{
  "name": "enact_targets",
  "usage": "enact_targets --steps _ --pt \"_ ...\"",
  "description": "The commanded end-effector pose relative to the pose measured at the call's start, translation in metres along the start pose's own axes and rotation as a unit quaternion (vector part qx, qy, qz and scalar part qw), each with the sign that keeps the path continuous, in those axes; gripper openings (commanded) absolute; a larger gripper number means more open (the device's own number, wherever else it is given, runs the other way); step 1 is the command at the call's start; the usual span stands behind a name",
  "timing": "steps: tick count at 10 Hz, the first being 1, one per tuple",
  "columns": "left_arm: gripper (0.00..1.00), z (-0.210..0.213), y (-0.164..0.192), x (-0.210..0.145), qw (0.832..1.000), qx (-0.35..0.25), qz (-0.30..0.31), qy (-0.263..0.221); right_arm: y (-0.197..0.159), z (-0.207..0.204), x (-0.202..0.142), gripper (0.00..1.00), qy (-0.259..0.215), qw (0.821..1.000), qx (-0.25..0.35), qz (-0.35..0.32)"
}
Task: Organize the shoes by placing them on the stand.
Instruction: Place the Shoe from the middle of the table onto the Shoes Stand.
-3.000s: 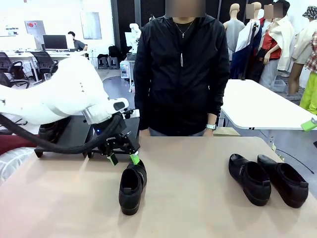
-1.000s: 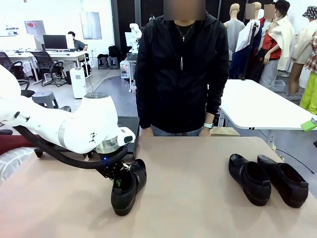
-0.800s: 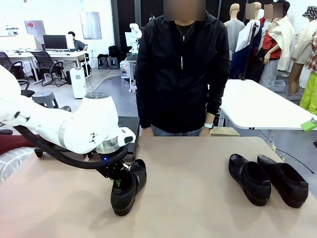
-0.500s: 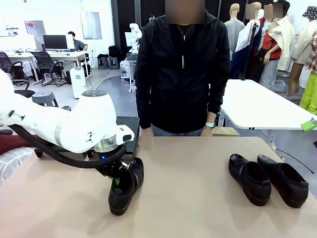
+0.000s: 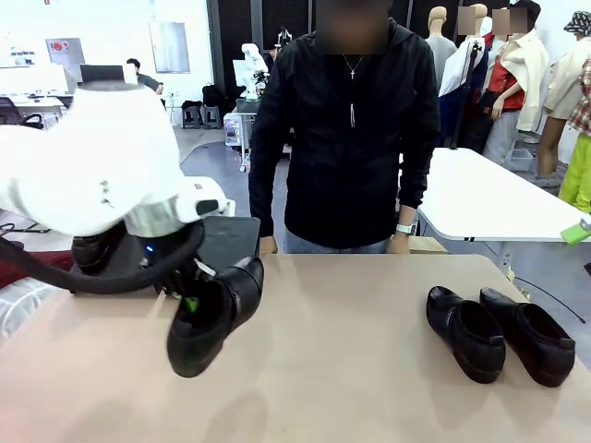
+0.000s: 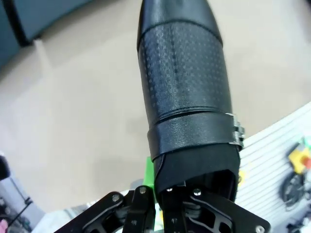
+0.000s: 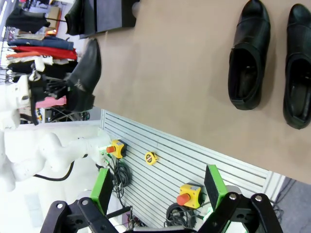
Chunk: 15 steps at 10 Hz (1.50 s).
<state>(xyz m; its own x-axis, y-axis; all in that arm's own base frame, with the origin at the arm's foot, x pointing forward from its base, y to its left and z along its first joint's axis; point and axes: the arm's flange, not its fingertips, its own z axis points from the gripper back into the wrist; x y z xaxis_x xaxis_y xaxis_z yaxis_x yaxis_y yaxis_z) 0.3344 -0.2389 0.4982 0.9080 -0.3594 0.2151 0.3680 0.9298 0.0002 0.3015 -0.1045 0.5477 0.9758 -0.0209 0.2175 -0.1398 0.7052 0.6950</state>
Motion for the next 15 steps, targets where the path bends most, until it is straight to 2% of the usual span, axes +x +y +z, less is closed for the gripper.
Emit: enact_targets --steps 1,2,3,4,7,8,9,10,11,12,14,15 --pt "0.00 0.018 0.029 -0.014 0.999 0.017 -0.044 -0.018 0.002 0.002 0.002 1.00 -0.003 1.000 0.017 0.011" --pt "0.00 0.024 0.037 -0.015 0.999 0.015 -0.041 -0.028 0.002 0.002 0.002 1.00 -0.003 1.000 0.017 0.011" --pt "0.00 0.027 0.034 -0.013 0.999 -0.017 -0.047 -0.020 0.002 0.002 0.002 1.00 -0.003 1.000 0.017 0.011" --pt "0.00 0.030 0.021 -0.015 0.999 0.013 -0.033 -0.015 0.002 0.002 0.002 1.00 -0.003 1.000 0.017 0.011" --pt "0.00 0.030 0.027 -0.015 0.999 0.010 -0.041 -0.014 0.002 0.002 0.002 1.00 -0.003 1.000 0.017 0.011" --pt "0.00 0.034 0.038 0.000 0.998 0.019 -0.017 -0.057 0.002 0.002 0.002 1.00 -0.003 1.000 0.017 0.011" --pt "0.00 0.049 0.085 0.021 0.989 0.011 0.073 -0.125 0.002 0.002 0.002 1.00 -0.003 1.000 0.017 0.011" --pt "0.00 0.058 0.131 0.034 0.976 0.017 0.150 -0.159 0.002 0.002 0.002 1.00 -0.003 1.000 0.017 0.011" --pt "0.00 0.058 0.167 0.049 0.970 -0.009 0.170 -0.174 0.002 0.002 0.002 1.00 -0.003 1.000 0.017 0.011" --pt "0.00 0.052 0.206 0.072 0.967 -0.036 0.156 -0.200 0.002 0.002 0.002 1.00 -0.003 1.000 0.017 0.011" --pt "0.00 0.020 0.270 0.123 0.957 -0.003 0.185 -0.225 0.002 0.002 0.002 1.00 -0.003 1.000 0.017 0.011" --pt "0.00 0.007 0.290 0.139 0.959 0.015 0.187 -0.214 0.002 0.002 0.002 1.00 -0.003 1.000 0.017 0.011"
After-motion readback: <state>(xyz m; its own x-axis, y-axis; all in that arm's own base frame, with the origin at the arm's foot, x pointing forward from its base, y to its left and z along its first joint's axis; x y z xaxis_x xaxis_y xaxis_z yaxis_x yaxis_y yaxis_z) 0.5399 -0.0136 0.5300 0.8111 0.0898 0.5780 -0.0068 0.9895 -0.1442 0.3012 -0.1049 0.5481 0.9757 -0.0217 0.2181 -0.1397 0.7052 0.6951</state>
